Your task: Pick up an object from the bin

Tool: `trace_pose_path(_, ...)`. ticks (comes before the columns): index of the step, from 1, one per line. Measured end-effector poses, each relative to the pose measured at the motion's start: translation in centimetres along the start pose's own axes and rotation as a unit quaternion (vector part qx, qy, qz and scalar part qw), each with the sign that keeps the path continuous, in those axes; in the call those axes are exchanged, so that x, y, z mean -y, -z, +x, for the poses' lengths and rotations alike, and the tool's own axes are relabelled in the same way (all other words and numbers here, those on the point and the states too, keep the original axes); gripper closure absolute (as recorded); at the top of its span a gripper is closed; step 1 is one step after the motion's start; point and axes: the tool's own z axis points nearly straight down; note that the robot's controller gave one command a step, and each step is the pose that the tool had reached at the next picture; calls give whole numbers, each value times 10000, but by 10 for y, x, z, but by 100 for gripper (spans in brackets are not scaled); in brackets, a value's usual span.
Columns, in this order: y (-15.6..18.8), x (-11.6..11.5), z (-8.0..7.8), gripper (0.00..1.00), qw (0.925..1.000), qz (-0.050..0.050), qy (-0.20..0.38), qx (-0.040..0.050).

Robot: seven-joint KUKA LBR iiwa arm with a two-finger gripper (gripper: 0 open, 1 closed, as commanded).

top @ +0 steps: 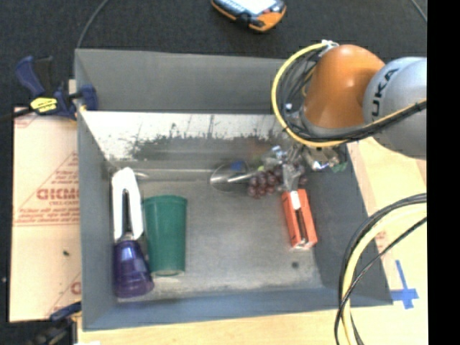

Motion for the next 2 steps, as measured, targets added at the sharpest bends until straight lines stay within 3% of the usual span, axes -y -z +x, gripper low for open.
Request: trace_pose_path(2,33,1,-1,100,10000,22,-16,39)
